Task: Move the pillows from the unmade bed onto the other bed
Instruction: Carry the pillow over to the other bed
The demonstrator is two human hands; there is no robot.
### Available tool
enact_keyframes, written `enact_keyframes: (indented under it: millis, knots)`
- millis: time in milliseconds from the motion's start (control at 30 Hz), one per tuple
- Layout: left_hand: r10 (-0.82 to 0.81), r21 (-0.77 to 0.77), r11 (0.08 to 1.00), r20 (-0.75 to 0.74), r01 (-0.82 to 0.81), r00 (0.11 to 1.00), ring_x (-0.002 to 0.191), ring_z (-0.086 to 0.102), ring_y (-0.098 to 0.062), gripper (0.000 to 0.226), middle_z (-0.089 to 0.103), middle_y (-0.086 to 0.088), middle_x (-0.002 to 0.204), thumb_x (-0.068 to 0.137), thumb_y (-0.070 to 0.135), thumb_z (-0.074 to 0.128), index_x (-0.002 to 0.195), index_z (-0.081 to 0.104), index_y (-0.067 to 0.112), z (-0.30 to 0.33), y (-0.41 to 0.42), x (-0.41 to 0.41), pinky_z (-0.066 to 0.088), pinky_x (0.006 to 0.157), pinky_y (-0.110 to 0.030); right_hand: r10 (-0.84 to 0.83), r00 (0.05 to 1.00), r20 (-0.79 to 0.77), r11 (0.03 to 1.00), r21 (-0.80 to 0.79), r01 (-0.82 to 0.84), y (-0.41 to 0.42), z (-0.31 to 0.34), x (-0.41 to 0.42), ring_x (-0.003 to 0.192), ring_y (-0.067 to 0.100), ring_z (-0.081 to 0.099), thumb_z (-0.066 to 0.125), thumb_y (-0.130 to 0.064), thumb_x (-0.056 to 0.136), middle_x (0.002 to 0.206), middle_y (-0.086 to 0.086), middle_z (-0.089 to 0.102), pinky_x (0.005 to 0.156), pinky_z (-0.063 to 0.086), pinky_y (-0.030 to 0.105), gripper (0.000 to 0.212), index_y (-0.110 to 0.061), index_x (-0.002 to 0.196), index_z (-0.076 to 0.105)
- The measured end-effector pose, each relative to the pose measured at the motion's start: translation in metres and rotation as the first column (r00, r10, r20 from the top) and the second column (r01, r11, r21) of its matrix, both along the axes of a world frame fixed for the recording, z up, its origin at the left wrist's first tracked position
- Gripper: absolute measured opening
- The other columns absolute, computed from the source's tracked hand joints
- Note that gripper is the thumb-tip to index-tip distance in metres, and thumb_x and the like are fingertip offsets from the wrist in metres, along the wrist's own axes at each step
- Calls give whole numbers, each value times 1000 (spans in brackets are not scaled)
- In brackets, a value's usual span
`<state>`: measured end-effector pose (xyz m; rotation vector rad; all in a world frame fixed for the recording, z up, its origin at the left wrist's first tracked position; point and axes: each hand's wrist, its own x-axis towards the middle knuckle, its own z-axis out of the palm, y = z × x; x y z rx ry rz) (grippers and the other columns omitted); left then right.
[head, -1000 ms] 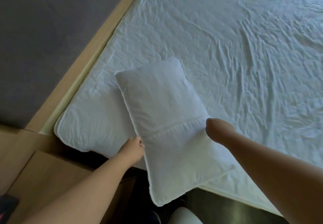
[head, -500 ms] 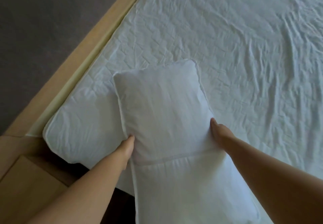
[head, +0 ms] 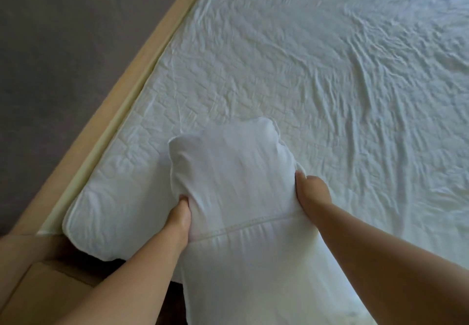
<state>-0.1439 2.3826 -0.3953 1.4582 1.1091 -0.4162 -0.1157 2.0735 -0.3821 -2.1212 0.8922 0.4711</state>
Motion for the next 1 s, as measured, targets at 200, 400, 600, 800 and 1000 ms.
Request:
enact_keyframes:
  millis: [200, 400, 600, 800, 1000]
  knots:
    - [-266, 115, 960, 74, 257, 961, 112, 63, -33, 70, 66, -17, 125, 84, 55, 39, 125, 65, 5, 62, -23, -12, 49, 104, -46, -191, 974, 124, 980, -33, 197, -29, 75, -79, 109, 41, 62, 39, -35, 97, 119, 24, 67, 95, 51, 44, 50, 1, 114, 70]
    - [-529, 174, 845, 136, 505, 838, 123, 56, -36, 60, 58, -20, 136, 98, 44, 37, 133, 58, 1, 134, -89, -61, 43, 106, -39, -417, 883, 214, 894, -77, 441, -69, 134, -200, 122, 42, 56, 41, -31, 101, 132, 28, 61, 101, 41, 42, 50, 7, 124, 64]
    - [-724, 247, 689, 194, 681, 662, 128, 51, -38, 62, 53, -23, 141, 103, 46, 33, 136, 53, -2, 171, -175, -116, 40, 104, -41, -556, 797, 238, 796, -123, 592, -116, 170, -328, 121, 42, 56, 37, -33, 102, 131, 30, 60, 95, 42, 41, 50, 3, 121, 66]
    - [-860, 355, 511, 217, 783, 462, 133, 47, -39, 67, 49, -27, 144, 104, 48, 31, 137, 51, -7, 201, -281, -174, 37, 110, -41, -734, 637, 236, 648, -39, 761, -173, 177, -433, 125, 43, 53, 37, -30, 102, 135, 31, 56, 98, 41, 41, 49, 6, 122, 64]
    - [-951, 380, 296, 206, 876, 232, 137, 44, -38, 71, 45, -27, 148, 104, 51, 28, 141, 46, -7, 215, -437, -253, 34, 114, -39, -872, 443, 211, 457, 26, 889, -279, 178, -547, 127, 42, 54, 40, -40, 102, 139, 29, 56, 98, 42, 40, 58, 6, 129, 61]
